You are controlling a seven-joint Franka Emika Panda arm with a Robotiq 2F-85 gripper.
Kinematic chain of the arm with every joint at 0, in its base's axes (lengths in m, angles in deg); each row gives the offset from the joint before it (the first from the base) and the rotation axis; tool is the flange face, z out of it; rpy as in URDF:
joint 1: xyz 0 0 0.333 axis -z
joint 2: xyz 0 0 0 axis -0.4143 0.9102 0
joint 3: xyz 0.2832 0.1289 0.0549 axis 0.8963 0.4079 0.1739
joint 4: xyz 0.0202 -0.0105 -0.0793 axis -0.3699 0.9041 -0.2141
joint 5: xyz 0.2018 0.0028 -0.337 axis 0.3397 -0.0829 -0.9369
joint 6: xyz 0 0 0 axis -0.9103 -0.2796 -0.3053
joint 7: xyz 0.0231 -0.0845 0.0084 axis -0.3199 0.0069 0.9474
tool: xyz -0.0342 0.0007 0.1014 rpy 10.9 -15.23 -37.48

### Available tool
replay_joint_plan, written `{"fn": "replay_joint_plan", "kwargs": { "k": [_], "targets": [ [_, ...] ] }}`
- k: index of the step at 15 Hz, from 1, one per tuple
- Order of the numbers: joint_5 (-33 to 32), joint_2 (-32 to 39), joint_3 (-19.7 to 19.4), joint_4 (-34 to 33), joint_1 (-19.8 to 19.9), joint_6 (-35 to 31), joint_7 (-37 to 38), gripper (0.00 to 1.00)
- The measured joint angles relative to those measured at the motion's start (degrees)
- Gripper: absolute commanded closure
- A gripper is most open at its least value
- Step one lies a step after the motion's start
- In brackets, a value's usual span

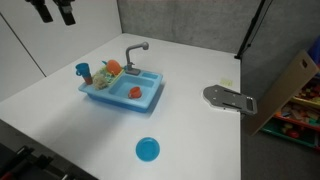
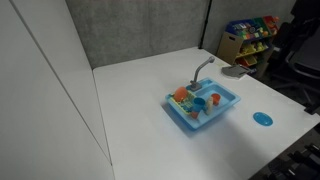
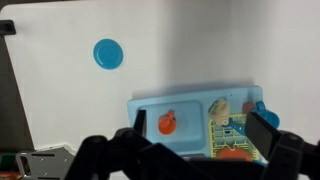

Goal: Pick up the white container and put it on the light blue counter

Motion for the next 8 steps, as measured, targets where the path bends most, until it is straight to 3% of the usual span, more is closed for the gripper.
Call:
{"fn": "replay_joint_plan", "kwargs": {
  "k": [8],
  "targets": [
    [0.14, -5.84, 0.58, 1.13, 0.00, 5.71, -3.55, 0.00]
  ]
}}
